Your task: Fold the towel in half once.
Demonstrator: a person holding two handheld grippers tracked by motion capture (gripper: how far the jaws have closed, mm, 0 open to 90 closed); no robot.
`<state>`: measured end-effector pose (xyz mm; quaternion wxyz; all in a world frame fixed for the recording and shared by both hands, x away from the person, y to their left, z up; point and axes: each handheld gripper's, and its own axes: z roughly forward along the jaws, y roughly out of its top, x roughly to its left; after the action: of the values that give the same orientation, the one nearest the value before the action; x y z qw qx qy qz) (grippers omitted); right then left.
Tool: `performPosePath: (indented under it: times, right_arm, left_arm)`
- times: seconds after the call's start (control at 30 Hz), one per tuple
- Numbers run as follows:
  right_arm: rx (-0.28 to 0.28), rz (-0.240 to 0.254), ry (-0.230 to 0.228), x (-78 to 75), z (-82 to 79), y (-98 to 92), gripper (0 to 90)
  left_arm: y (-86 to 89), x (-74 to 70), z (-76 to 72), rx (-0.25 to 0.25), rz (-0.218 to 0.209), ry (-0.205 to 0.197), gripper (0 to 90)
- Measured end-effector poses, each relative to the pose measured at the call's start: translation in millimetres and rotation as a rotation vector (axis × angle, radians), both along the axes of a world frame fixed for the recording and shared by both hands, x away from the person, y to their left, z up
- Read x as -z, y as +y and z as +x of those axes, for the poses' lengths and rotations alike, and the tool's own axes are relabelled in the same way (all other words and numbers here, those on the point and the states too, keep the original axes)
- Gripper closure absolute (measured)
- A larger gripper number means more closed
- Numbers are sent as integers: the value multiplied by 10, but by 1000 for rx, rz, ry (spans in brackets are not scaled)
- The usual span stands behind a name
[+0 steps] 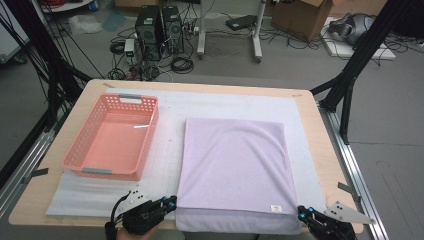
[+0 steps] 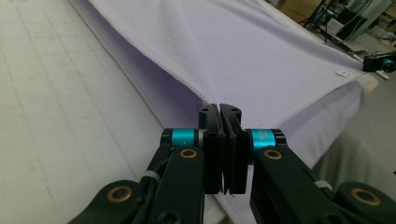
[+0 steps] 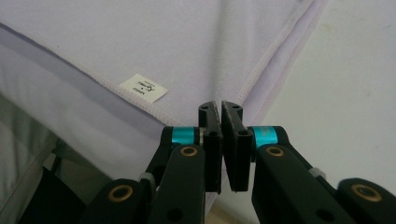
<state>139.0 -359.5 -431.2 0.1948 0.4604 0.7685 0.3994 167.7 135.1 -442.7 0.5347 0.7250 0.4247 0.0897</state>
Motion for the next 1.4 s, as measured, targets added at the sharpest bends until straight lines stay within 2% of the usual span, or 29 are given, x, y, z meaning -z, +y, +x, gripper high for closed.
performPosePath:
  times: [0.2,0.5,0.6,0.63,0.67,0.7,0.73,0.8,0.9,1.1,1.4]
  right_arm:
    - [-9,-2,1,12,-238,-45,870]
    - [-16,-1,4,3,-427,-56,871]
    - [-18,-7,15,32,-465,-53,870]
    - [-15,-17,25,44,-459,-45,868]
    - [-10,-20,32,55,-442,-39,842]
    - [5,-7,30,63,-426,-40,774]
    - [22,11,23,66,-406,-48,700]
    - [51,24,8,60,-355,-57,646]
    - [69,21,-4,59,-287,-52,634]
    - [84,21,-16,57,-141,-52,646]
    - [97,15,-12,62,105,-91,677]
  left_arm:
    - [-18,23,-195,20,19,-1,874]
    - [-2,4,-408,46,13,-4,875]
    - [-6,40,-435,76,28,6,872]
    - [-12,61,-419,82,31,4,856]
    - [-12,76,-390,69,28,-5,753]
    - [7,76,-346,53,15,-3,617]
    - [30,63,-306,41,-12,-11,590]
    - [65,23,-235,6,-27,-41,584]
    - [89,9,-155,-24,-36,-52,579]
    - [88,12,-15,-33,-7,-53,634]
    - [11,30,390,-28,-6,-29,646]
